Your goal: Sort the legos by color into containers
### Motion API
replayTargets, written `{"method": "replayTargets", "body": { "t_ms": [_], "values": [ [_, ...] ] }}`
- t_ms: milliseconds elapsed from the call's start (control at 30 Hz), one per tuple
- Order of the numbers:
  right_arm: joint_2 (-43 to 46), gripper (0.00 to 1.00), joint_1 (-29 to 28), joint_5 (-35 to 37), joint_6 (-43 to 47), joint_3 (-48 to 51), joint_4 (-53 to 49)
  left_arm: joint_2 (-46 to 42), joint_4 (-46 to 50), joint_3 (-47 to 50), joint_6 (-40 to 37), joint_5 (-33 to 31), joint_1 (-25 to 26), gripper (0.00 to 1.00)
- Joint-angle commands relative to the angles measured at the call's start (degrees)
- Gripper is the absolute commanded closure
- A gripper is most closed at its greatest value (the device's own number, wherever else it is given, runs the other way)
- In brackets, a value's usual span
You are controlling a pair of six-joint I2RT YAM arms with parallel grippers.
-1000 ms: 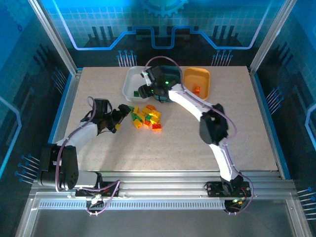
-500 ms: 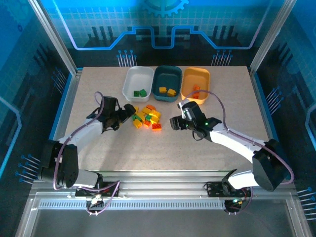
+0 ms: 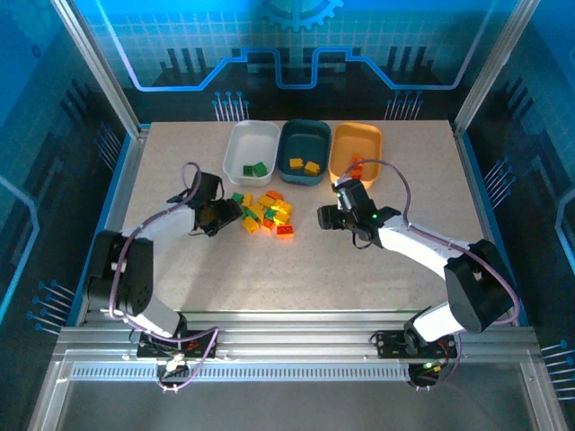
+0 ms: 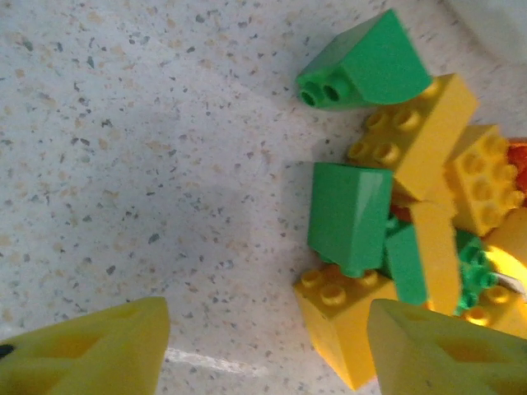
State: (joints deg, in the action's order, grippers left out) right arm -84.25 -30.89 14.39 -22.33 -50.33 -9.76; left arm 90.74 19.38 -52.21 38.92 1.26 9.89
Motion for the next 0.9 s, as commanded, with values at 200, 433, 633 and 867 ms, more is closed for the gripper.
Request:
{"method": "replayTargets", "body": {
  "t_ms": [200, 433, 633, 867],
  "values": [
    [0.75, 0.22, 0.86, 0.11, -2.44, 2.6, 0.43, 8.45, 5.75, -9.72, -5.26, -3.25, 1.84, 0.39],
    [2.13, 0.22, 0.97, 1.89, -2.76, 3.56, 0.66, 11.75, 6.07, -14.37, -5.66, -3.95, 2.29, 0.4],
    [2.68, 0.22, 1.04, 2.23, -3.06, 3.75, 0.62, 14.34, 6.07, -16.34, -6.02, -5.34, 2.2, 0.48],
    [3.04, 0.22, 1.02, 2.38, -3.08, 4.01, 0.71, 17.18, 4.72, -16.42, -6.62, -4.89, 2.24, 0.54]
  ]
}}
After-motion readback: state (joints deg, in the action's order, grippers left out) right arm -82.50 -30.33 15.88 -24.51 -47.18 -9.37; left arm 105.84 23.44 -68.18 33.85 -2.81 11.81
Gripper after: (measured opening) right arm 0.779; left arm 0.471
